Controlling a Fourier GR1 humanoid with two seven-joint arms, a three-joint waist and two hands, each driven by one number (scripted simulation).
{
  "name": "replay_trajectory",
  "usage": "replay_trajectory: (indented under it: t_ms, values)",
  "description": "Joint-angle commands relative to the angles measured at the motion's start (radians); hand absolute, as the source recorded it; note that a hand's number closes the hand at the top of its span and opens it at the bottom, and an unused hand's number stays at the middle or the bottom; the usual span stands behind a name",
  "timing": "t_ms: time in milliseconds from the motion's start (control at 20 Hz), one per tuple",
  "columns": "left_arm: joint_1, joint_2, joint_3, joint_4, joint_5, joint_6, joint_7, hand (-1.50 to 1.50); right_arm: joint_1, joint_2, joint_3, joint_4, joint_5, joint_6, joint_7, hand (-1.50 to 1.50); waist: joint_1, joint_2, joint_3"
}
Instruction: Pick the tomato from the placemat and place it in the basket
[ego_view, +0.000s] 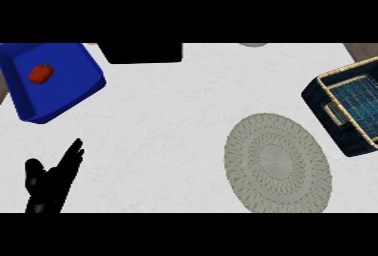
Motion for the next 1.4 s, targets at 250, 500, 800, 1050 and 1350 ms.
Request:
replay_trajectory:
  t_ms: [250, 500, 800, 1050, 1350]
  values:
    - [-0.003, 0.002, -0.015, 0.056, -0.001, -0.021, 0.058, 0.0, -0.272, -0.308, -0.355, 0.17, -0.387, -0.041, 0.349, 1.5, 0.035, 0.007, -0.009]
    - [-0.009, -0.03, -0.056, 0.09, -0.038, -0.015, 0.037, 0.0, -0.452, -0.565, -0.42, 0.489, -0.516, 0.0, 0.439, 1.5, 0.059, 0.013, -0.007]
    - [-0.002, -0.038, -0.047, 0.057, -0.034, -0.023, 0.047, 0.0, -0.606, -0.714, -0.31, 0.77, -0.47, 0.067, 0.349, 1.5, 0.071, 0.013, -0.003]
    - [-0.032, -0.062, -0.051, 0.107, -0.043, -0.031, 0.025, 0.0, -0.706, -0.709, -0.154, 0.938, -0.363, 0.05, 0.234, 1.5, 0.078, 0.018, -0.003]
    - [-0.094, -0.061, -0.032, 0.151, -0.056, -0.033, 0.035, 0.0, -0.858, -0.66, -0.033, 1.14, -0.345, 0.035, 0.198, 1.5, 0.077, 0.02, -0.003]
